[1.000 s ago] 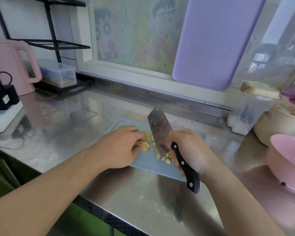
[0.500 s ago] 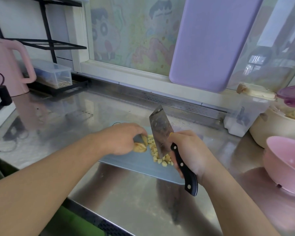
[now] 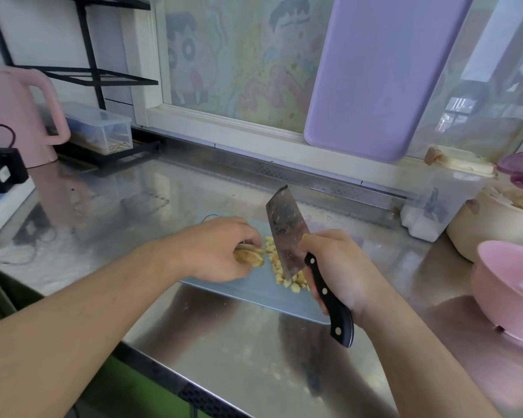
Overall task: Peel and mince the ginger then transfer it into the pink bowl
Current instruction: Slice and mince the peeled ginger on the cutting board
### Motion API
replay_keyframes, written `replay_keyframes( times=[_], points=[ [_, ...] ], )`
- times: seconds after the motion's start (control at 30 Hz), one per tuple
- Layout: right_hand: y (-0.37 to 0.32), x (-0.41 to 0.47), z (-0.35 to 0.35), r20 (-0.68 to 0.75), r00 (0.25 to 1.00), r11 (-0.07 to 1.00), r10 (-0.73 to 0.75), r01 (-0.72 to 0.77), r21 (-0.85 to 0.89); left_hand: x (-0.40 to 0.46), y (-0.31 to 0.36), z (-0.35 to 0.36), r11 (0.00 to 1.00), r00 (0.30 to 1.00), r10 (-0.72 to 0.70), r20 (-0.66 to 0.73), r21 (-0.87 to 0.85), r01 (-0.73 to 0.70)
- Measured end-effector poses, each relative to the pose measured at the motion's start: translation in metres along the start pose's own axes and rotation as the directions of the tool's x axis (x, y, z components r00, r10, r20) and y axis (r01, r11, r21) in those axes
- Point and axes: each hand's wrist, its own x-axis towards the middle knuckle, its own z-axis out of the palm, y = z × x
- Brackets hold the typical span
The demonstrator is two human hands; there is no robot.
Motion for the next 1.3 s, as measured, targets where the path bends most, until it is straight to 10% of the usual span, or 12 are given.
replay_keyframes(
  times=[0.5,1.3],
  points=[
    [-0.001,-0.001,0.005,0.015,0.999,0.996,-0.029,0.030,-0.088,-0.022,0.013,0.027,0.995,0.961,-0.099,-0.259,-0.040,0.092],
    [0.002,0.002,0.020,-0.005,0.999,0.970,-0.039,0.037,-0.241,-0.031,-0.011,0.013,0.997,0.988,-0.058,-0.145,-0.064,0.049]
  ],
)
